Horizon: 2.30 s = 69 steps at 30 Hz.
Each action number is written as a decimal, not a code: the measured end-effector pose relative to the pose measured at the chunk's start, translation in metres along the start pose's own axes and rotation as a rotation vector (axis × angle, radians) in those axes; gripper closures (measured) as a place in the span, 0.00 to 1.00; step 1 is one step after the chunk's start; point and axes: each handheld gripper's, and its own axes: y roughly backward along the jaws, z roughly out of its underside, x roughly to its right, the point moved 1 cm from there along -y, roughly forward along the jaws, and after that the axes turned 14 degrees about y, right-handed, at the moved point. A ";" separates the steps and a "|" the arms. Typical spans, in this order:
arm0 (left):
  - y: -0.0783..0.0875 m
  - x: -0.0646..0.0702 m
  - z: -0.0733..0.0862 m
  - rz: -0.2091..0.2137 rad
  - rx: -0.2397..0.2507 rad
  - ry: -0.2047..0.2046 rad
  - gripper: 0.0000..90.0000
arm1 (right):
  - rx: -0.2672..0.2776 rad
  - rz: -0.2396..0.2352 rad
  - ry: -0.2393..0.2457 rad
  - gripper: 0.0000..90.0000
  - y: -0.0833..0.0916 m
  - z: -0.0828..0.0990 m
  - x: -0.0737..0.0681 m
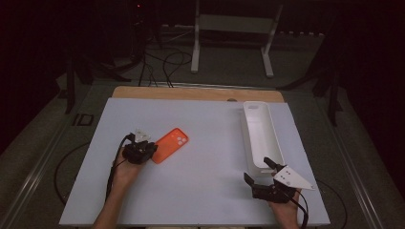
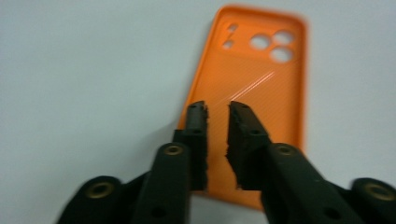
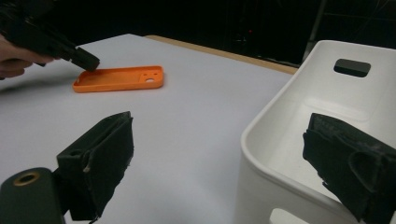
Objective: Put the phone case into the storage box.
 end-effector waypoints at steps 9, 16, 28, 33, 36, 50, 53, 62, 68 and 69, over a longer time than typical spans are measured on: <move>0.037 -0.001 -0.004 0.112 0.124 0.014 0.64 | 0.007 0.013 0.003 0.10 -0.001 -0.002 0.006; 0.073 0.003 0.002 0.190 0.265 -0.027 0.33 | 0.013 0.011 0.005 0.10 0.000 -0.009 0.012; 0.104 -0.008 0.044 0.145 0.306 -0.018 0.02 | 0.014 0.001 -0.020 0.10 -0.007 -0.011 0.027; 0.108 -0.011 0.054 0.153 0.308 -0.008 0.01 | 0.034 0.017 -0.039 0.10 -0.004 -0.008 0.025; 0.110 -0.012 0.055 0.164 0.314 -0.004 0.01 | 0.031 0.017 -0.031 0.10 -0.002 -0.005 0.023; 0.112 -0.012 0.058 0.123 0.252 -0.009 0.00 | 0.005 0.004 0.003 0.10 -0.003 0.000 0.016; 0.111 -0.010 0.056 0.104 0.240 -0.023 0.00 | 0.006 0.005 -0.001 0.10 -0.002 0.000 0.015; 0.106 -0.010 0.042 0.071 0.203 -0.039 0.00 | 0.002 0.011 -0.010 0.10 -0.001 0.001 0.015; 0.101 -0.009 0.031 0.068 0.193 -0.043 0.00 | 0.001 0.008 -0.008 0.10 -0.002 0.001 0.014; 0.100 -0.008 0.029 0.064 0.193 -0.045 0.00 | 0.001 0.006 -0.006 0.10 -0.002 0.001 0.013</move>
